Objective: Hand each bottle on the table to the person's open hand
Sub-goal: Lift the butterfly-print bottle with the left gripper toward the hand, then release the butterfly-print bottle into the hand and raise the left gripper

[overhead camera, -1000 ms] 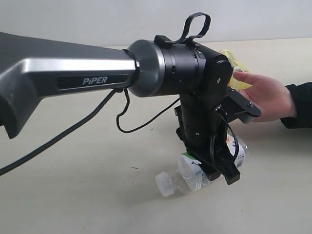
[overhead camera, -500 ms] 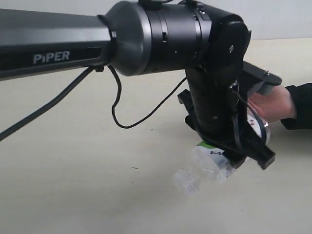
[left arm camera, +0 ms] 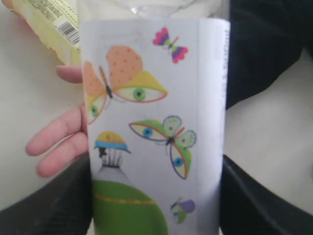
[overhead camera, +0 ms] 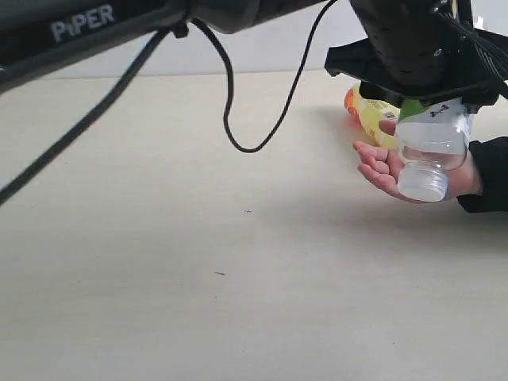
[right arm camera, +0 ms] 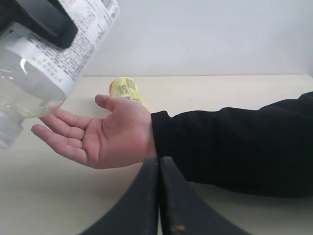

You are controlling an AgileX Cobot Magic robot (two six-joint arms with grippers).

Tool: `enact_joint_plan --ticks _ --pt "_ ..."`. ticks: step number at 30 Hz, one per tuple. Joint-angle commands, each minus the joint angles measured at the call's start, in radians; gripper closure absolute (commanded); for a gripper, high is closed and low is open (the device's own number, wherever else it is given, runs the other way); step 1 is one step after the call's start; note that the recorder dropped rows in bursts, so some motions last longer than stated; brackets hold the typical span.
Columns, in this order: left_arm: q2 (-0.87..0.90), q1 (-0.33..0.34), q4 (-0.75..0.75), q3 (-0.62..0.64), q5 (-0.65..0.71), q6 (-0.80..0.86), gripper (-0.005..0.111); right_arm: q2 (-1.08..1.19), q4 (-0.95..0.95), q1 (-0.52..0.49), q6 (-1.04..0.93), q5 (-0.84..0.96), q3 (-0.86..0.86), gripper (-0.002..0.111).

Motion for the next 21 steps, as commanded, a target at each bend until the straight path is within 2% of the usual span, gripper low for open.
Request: enact_joint_plan --ticks 1,5,9,21 --pt "0.094 0.017 0.037 -0.125 0.011 -0.127 0.107 -0.004 -0.002 -0.006 0.000 -0.011 0.004 0.108" --pt "0.187 0.031 0.042 -0.152 -0.044 -0.244 0.107 -0.004 -0.002 -0.006 0.000 -0.011 0.004 0.108" --pt "0.239 0.061 0.022 -0.152 -0.023 -0.322 0.107 -0.004 -0.002 -0.006 0.000 -0.011 0.004 0.108" --pt "0.246 0.071 0.002 -0.152 -0.021 -0.344 0.107 -0.004 -0.002 -0.006 0.000 -0.011 0.004 0.108"
